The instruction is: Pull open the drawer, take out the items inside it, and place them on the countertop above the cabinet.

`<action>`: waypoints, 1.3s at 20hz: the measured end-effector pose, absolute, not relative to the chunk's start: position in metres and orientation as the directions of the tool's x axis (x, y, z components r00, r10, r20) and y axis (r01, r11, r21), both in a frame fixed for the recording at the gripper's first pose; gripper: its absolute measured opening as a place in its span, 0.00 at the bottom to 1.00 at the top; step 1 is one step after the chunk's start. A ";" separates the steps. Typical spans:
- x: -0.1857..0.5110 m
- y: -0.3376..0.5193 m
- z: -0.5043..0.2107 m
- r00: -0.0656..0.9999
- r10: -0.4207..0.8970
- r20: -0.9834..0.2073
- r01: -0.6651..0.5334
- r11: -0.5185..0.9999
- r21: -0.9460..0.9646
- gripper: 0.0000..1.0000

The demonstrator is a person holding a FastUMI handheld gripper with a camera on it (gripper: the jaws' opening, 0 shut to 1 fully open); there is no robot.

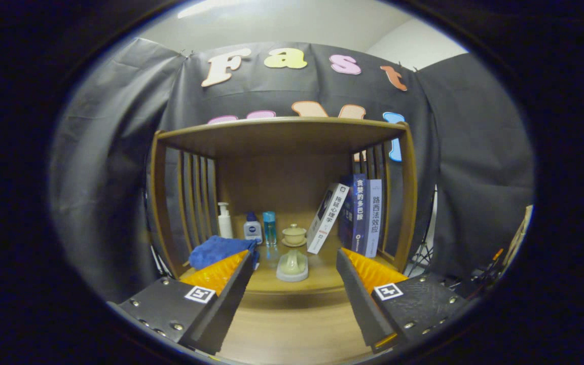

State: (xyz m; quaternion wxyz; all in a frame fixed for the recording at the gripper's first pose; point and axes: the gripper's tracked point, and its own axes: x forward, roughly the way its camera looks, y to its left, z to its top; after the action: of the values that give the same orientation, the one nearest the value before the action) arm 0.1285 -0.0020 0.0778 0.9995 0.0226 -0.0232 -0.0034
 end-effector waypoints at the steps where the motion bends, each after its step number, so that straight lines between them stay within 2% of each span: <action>1: 0.114 -0.003 0.077 0.998 -0.023 0.055 0.019 0.998 0.064 0.98; 13: -0.001 0.011 -0.027 0.999 0.031 -0.013 -0.031 0.999 0.026 0.98; 20: -0.014 0.013 -0.089 0.998 0.034 -0.051 -0.033 0.999 0.011 0.98; 26: 0.004 0.012 -0.138 0.991 0.047 -0.127 -0.048 0.999 -0.009 0.98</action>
State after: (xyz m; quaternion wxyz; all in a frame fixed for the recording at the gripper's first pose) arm 0.0040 0.0120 -0.1380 0.9977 -0.0061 0.0635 0.0237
